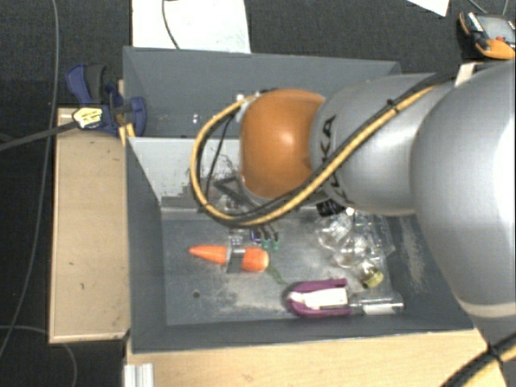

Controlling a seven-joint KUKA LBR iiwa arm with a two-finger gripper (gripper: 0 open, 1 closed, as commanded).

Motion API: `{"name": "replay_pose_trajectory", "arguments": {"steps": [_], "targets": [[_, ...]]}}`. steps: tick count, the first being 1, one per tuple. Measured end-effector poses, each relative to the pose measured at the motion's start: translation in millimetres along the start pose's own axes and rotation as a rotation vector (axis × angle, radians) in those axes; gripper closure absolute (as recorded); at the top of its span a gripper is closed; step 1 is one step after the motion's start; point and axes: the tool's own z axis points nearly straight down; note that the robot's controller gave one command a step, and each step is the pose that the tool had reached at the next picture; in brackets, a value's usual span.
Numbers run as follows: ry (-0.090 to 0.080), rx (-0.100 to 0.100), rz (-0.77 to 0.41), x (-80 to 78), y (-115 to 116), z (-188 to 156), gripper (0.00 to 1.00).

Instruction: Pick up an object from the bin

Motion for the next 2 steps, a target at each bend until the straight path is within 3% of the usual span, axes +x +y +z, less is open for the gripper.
{"name": "replay_pose_trajectory", "arguments": {"steps": [1, 2], "targets": [[0.0, 0.0, 0.001, 0.0, 0.0, 0.0, 0.0], [0.003, 0.0, 0.046, 0.6, -18.1, 75.8, 0.0]]}}
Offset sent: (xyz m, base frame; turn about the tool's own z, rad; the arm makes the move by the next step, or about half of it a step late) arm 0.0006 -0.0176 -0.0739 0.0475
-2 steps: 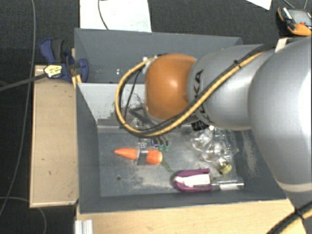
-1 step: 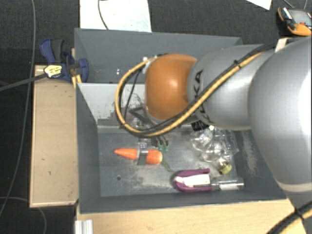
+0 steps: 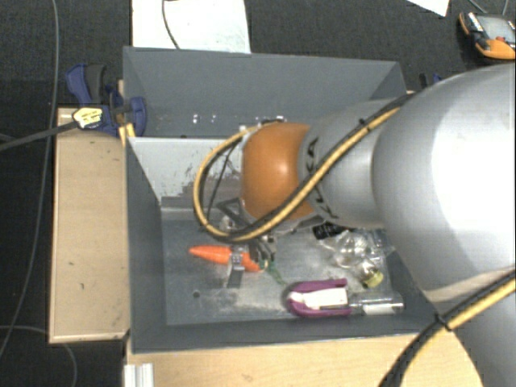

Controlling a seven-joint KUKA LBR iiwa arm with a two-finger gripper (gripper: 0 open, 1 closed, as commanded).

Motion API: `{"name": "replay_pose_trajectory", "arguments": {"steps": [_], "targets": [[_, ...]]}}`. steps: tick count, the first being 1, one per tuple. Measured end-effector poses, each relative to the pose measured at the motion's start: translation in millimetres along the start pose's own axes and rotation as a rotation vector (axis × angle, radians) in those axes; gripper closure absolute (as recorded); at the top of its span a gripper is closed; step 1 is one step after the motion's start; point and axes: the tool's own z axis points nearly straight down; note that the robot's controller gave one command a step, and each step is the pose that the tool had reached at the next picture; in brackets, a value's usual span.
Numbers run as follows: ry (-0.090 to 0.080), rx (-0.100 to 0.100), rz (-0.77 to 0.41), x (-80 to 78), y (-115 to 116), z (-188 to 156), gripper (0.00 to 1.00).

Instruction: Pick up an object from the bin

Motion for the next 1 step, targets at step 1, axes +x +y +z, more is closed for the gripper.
{"name": "replay_pose_trajectory", "arguments": {"steps": [1], "targets": [[-0.016, -0.009, 0.026, 0.1, 37.0, 5.8, 0.0]]}}
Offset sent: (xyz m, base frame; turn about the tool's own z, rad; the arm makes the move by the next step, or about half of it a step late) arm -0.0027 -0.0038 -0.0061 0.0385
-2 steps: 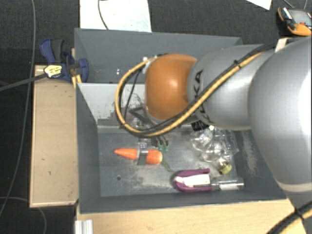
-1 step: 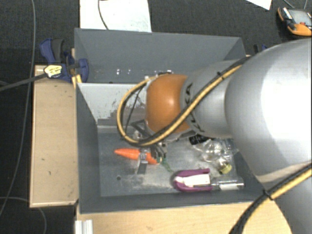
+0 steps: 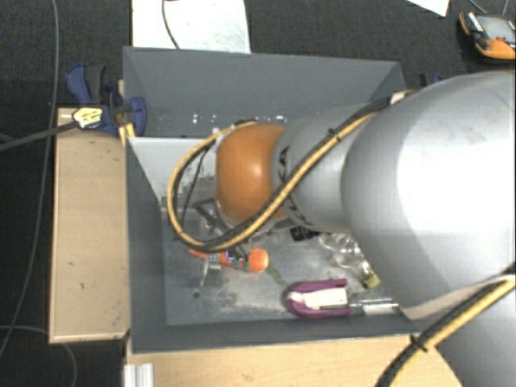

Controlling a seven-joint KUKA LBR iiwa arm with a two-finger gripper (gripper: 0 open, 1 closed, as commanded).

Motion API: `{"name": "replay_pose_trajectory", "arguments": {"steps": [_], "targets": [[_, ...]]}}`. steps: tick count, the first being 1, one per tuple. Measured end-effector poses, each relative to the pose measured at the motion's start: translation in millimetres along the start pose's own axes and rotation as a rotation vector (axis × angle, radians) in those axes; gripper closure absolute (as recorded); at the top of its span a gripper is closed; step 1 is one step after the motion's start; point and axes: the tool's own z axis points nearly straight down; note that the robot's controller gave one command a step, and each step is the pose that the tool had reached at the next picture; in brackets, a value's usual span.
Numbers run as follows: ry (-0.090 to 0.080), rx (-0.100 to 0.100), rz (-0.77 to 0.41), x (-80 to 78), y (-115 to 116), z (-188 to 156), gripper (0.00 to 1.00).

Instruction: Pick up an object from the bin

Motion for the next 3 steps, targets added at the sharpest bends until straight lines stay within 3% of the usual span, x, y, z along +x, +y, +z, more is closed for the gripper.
{"name": "replay_pose_trajectory", "arguments": {"steps": [1, 2, 3], "targets": [[0.008, 0.009, 0.017, 0.4, -43.8, -0.4, 0.0], [0.0, 0.001, -0.011, -3.2, -36.1, -6.1, 0.0], [0.0, 0.004, 0.01, -5.1, -47.5, -77.4, 0.0]]}}
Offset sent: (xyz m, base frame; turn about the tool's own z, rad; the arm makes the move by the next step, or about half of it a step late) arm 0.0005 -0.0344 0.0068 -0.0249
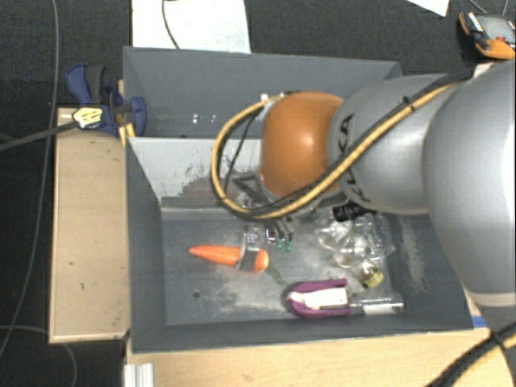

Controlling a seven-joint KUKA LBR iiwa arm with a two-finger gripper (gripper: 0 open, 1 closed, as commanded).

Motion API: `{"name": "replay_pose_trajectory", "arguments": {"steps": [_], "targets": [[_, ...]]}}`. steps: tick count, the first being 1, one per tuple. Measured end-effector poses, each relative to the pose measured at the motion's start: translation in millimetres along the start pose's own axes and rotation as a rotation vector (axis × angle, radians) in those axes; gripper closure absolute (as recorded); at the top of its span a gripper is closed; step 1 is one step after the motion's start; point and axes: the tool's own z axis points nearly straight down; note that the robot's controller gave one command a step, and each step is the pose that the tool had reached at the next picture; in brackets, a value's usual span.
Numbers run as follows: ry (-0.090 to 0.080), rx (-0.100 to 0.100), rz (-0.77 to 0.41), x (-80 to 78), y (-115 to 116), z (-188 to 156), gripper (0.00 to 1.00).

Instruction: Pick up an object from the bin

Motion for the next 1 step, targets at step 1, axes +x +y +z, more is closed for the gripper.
{"name": "replay_pose_trajectory", "arguments": {"steps": [1], "targets": [[0.018, 0.005, 0.012, 15.1, -17.6, 80.6, 0.0]]}}
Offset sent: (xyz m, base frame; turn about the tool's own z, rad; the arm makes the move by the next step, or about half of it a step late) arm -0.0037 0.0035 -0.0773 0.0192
